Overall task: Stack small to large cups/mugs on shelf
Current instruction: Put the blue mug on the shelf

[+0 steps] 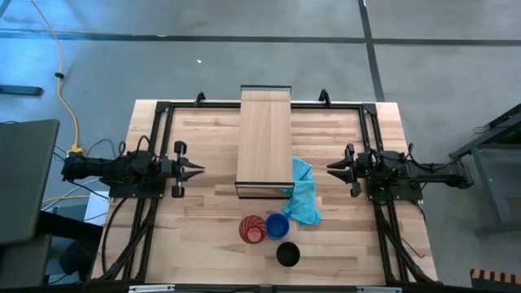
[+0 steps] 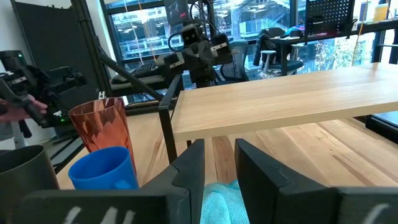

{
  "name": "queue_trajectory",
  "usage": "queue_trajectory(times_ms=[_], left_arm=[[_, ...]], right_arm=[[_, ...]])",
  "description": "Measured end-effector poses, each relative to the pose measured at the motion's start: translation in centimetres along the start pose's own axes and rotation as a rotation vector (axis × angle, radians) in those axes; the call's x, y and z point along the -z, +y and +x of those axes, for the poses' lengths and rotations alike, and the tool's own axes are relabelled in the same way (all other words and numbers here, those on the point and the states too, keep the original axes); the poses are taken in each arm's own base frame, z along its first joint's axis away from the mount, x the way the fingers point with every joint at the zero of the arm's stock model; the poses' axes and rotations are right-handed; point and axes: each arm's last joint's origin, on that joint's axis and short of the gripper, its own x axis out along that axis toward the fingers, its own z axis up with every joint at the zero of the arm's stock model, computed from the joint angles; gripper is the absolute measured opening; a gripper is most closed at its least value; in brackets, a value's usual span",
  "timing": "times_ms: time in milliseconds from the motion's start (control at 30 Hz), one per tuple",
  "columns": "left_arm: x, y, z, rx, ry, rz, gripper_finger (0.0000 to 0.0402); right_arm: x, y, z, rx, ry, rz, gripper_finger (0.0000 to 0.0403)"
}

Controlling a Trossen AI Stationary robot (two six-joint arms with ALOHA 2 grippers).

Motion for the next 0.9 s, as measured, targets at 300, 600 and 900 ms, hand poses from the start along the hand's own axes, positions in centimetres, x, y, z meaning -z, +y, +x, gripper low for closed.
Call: queue_trajectory(times_ms=[300, 600, 900], left_arm=[[-0.22, 0.01, 0.00, 0.018, -0.021, -0.714, 0.0033], [-0.19, 0.02, 0.00, 0.012, -0.017, -0.864, 0.0033], [-0.26, 0.02, 0.00, 0.017, -0.024, -0.891, 0.0033]], right_arm=[[0.00, 0.00, 0.00, 0.000, 0.000, 0.000, 0.0080], [0.00, 0.00, 0.00, 0.000, 0.000, 0.000, 0.0080], [-0.12, 0.02, 0.00, -0.002, -0.012, 0.117, 0.0080]])
